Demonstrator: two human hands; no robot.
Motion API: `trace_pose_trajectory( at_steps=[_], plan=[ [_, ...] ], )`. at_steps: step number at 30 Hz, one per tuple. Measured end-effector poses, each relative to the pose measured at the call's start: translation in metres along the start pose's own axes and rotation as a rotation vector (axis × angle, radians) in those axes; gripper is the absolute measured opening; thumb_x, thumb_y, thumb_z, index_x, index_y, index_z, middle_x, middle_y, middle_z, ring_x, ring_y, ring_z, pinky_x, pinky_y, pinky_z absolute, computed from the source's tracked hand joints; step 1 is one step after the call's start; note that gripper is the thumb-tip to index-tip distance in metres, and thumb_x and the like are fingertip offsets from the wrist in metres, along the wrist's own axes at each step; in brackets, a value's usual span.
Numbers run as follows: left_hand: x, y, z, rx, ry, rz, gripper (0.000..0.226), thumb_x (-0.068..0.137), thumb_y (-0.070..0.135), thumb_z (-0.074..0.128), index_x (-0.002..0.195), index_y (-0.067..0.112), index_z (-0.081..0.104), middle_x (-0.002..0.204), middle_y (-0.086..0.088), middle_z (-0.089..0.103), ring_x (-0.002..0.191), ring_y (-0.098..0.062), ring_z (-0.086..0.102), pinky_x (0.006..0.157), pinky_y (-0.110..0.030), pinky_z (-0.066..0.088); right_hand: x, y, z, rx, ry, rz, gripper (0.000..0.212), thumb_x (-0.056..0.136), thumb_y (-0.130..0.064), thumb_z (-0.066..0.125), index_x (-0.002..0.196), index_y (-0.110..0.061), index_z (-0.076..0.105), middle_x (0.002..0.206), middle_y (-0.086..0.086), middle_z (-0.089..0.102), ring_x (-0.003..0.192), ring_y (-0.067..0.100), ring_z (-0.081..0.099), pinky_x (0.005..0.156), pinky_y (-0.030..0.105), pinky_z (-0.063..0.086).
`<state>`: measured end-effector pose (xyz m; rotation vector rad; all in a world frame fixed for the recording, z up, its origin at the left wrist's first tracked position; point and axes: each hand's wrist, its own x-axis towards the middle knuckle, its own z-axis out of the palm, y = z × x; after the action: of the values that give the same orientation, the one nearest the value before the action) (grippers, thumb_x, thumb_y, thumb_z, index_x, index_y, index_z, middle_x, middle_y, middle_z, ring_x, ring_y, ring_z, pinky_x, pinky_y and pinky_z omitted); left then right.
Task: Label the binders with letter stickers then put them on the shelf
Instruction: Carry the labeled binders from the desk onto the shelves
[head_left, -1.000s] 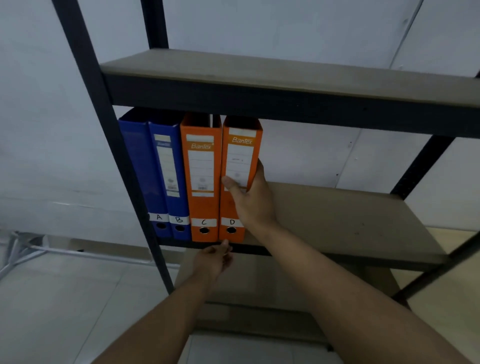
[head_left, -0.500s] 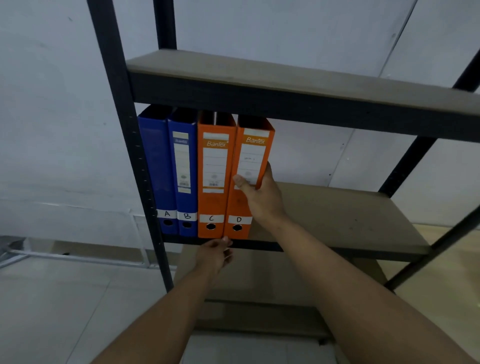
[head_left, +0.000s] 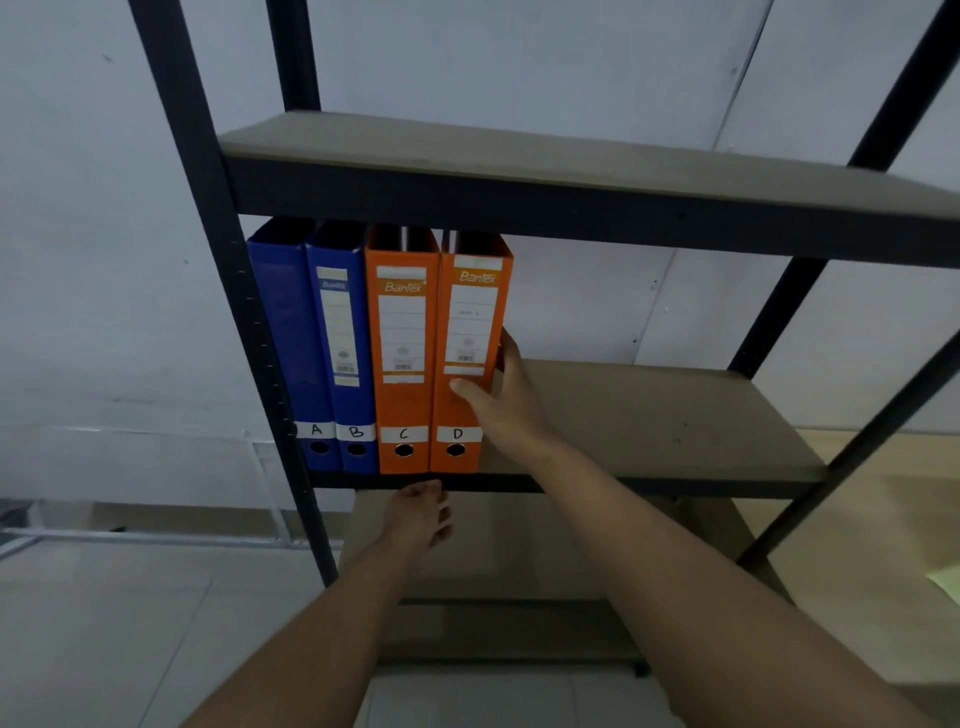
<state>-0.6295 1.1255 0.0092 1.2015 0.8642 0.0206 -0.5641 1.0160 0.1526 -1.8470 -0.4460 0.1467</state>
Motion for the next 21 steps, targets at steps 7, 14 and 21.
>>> trace_pose_trajectory(
  at_steps=[7,14,21],
  plan=[
    [-0.006,-0.012,0.023,0.060,-0.048,0.022,0.011,0.109,0.025,0.058,0.114,0.019,0.066,0.109,-0.004,0.070,0.097,-0.020,0.065,0.075,-0.034,0.057,-0.013,0.023,-0.028,-0.012,0.108,0.068,0.094,0.097,-0.046,0.077,0.168,-0.045,0.015,0.172,-0.007,0.033,0.157,0.019,0.035,0.119,0.049,0.040],
    [-0.030,-0.023,0.077,0.148,-0.083,0.049,0.011,0.109,0.026,0.058,0.104,0.020,0.066,0.103,-0.003,0.071,0.087,-0.018,0.063,0.073,-0.031,0.054,-0.029,0.057,-0.093,0.041,0.192,0.098,0.081,0.099,-0.031,0.078,0.165,-0.038,0.032,0.157,-0.008,0.047,0.144,0.012,0.045,0.116,0.035,0.043],
    [-0.062,-0.039,0.171,0.247,-0.149,0.139,0.020,0.109,0.027,0.056,0.100,0.013,0.067,0.083,-0.004,0.065,0.066,-0.017,0.053,0.058,-0.030,0.042,-0.057,0.095,-0.199,0.095,0.326,0.092,0.069,0.097,-0.023,0.079,0.156,-0.032,0.045,0.135,-0.006,0.056,0.128,0.013,0.053,0.111,0.035,0.048]
  ],
)
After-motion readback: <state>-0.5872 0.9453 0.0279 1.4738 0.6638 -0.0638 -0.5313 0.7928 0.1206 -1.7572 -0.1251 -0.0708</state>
